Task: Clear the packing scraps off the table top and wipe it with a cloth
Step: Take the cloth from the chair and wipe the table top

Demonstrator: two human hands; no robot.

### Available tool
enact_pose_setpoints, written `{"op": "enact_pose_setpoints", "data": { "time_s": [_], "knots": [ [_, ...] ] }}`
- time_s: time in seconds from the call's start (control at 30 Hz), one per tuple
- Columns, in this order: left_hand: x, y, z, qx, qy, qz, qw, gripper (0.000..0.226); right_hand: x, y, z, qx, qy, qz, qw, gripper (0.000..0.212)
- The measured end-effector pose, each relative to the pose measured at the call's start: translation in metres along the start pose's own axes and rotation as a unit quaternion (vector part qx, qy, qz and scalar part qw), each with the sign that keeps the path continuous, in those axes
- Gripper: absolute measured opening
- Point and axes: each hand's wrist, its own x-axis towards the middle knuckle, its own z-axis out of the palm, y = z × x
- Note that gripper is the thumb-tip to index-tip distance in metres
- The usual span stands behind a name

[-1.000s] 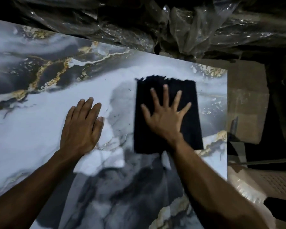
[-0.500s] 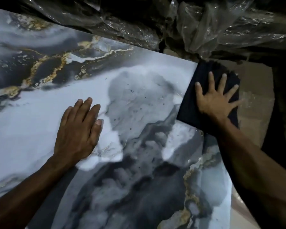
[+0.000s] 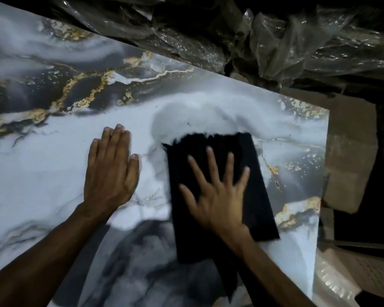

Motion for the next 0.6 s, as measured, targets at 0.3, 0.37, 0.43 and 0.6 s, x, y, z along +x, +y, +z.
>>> {"op": "enact_pose_setpoints", "data": {
  "time_s": [0.3, 0.37, 0.43, 0.6],
  "knots": [
    [0.003, 0.0, 0.001, -0.012, -0.027, -0.004, 1.0, 0.064, 0.098, 0.125, -0.038, 0.044, -0.013, 0.256, 0.966, 0.071],
    [0.003, 0.0, 0.001, -0.019, -0.024, 0.001, 1.0, 0.064, 0.147, 0.11, -0.042, 0.048, -0.004, 0.23, 0.972, 0.07],
    [0.004, -0.001, 0.001, -0.024, -0.021, 0.004, 0.999, 0.065, 0.186, 0.08, -0.044, 0.047, -0.024, 0.188, 0.981, 0.07],
    [0.004, -0.003, 0.002, -0.027, -0.007, -0.005, 1.0, 0.071, 0.206, -0.012, -0.033, 0.006, -0.037, 0.071, 0.997, 0.067]
  ]
}}
